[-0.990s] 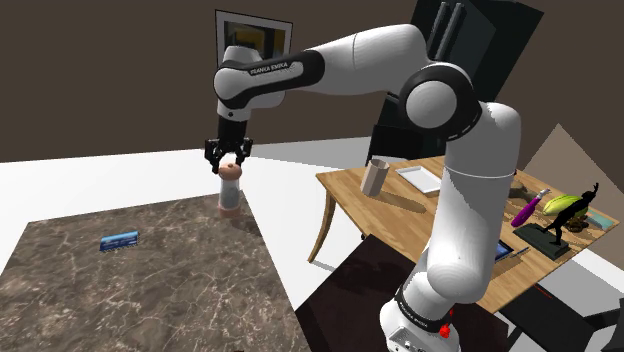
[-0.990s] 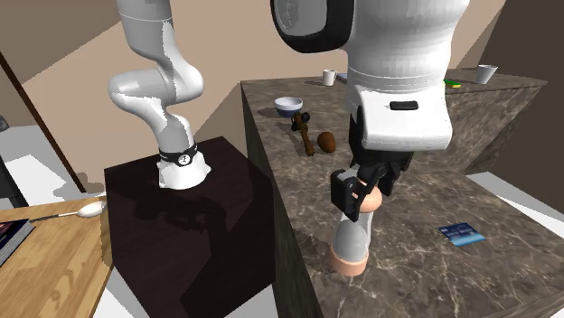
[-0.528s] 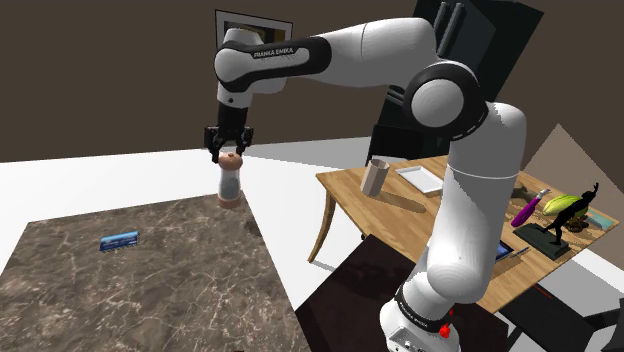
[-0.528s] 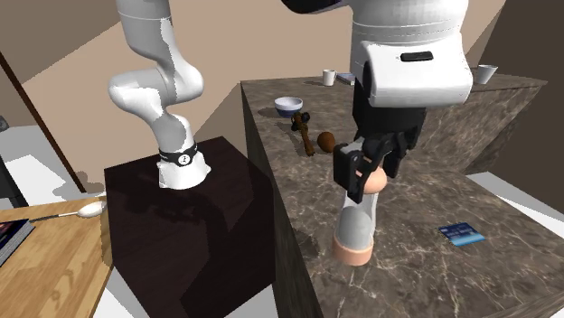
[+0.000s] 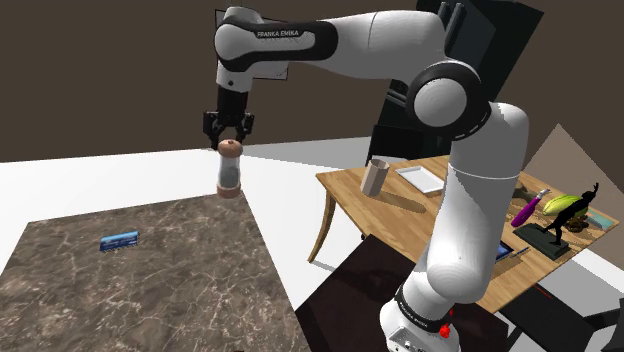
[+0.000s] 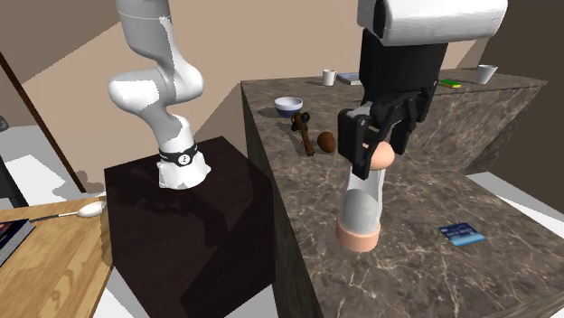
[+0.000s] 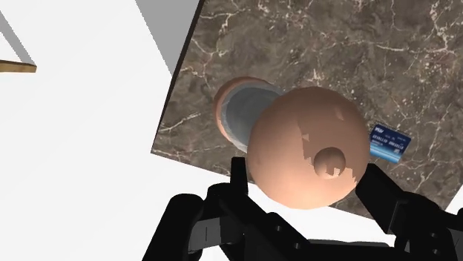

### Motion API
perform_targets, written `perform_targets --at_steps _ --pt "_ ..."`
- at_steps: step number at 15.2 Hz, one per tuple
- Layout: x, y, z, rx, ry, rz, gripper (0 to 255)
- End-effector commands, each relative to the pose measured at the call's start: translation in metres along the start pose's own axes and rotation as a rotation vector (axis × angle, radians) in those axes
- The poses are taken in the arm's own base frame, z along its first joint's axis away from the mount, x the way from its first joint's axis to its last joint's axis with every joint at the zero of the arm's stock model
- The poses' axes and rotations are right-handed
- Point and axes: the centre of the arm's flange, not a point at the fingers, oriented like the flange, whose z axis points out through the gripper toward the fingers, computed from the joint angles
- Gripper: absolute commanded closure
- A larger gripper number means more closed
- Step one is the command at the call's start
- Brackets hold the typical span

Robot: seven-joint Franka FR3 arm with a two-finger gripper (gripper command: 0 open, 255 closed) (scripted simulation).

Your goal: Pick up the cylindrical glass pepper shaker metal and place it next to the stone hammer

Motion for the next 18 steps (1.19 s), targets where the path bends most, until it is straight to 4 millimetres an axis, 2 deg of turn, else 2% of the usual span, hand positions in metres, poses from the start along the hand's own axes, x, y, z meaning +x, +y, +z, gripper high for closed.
perform_targets --at_steps 1,18 --pt "0.000 -0.003 -0.010 0.000 0.000 0.000 255" --pt "-0.003 -0.018 -0.098 0.000 0.000 0.000 255"
